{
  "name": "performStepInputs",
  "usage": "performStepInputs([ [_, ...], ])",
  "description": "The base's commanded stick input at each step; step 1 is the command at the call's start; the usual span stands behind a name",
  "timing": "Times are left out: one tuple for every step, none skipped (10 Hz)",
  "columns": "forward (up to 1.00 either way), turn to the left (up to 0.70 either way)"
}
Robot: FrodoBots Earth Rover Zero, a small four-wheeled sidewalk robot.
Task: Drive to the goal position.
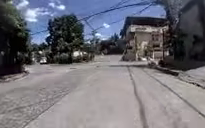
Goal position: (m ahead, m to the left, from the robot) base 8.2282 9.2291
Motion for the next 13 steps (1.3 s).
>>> performStepInputs([
  [1.00, 0.00],
  [1.00, 0.00],
  [1.00, 0.00],
  [1.00, 0.00],
  [1.00, 0.00],
  [1.00, 0.00],
  [1.00, 0.00],
  [1.00, 0.00],
  [1.00, 0.00],
  [1.00, 0.00],
  [1.00, 0.00],
  [1.00, 0.11],
  [1.00, 0.33],
])
